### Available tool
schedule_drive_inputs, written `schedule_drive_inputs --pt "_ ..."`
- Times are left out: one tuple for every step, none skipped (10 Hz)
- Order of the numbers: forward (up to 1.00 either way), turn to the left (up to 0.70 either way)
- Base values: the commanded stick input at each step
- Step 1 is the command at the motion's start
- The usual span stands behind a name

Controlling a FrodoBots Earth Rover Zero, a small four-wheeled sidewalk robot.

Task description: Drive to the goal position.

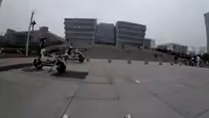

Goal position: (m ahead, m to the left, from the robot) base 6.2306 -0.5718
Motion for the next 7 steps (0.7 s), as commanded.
schedule_drive_inputs --pt "0.85 -0.03" --pt "0.85 -0.03" --pt "0.85 -0.03" --pt "0.85 -0.03" --pt "0.85 -0.03" --pt "0.85 -0.03" --pt "0.85 -0.03"
